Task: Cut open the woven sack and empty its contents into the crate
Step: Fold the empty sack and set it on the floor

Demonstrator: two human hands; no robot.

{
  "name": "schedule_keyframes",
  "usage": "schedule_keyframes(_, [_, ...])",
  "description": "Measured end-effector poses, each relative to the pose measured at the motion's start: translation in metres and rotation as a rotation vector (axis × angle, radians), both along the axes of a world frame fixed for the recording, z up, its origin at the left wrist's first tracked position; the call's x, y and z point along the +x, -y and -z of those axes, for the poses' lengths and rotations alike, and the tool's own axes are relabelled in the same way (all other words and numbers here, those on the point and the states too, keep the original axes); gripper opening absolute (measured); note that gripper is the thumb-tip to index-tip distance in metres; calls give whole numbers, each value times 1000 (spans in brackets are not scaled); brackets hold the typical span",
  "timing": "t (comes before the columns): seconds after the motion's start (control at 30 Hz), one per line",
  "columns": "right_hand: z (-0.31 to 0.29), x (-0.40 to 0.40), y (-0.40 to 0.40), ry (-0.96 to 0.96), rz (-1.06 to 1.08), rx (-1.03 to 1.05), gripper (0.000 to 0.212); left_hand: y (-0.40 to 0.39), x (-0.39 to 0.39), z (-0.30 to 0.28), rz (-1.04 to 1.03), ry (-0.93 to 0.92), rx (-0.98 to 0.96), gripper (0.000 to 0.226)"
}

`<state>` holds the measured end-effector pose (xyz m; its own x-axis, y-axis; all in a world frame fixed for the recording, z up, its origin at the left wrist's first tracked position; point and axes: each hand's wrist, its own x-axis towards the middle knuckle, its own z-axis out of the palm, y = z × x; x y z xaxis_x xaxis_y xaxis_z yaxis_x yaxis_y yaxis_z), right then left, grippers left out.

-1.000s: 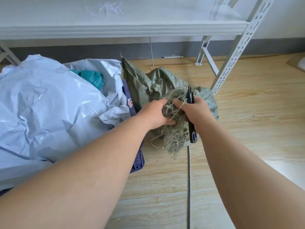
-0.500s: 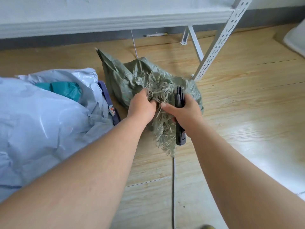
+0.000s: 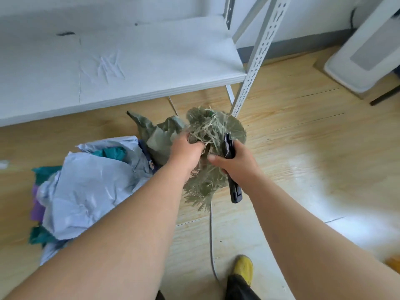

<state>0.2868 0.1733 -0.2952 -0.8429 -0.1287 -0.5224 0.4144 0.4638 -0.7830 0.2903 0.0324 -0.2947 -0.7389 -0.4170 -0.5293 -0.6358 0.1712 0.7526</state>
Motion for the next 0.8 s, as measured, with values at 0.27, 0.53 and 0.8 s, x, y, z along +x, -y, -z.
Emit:
schedule_keyframes(0.27, [-157,-28,-71,-81,300,-161,28,-73,-14,-173,283,-202,151,39])
schedule_keyframes(0.53, [-280,-59,-164,-141,26,-257,23,-132,-4,-223,598,16,-451,75])
schedule_keyframes(0.8, [-328,-83,-257,-176,-12,83,53,-187,-61,-247,386,-85,-542,19])
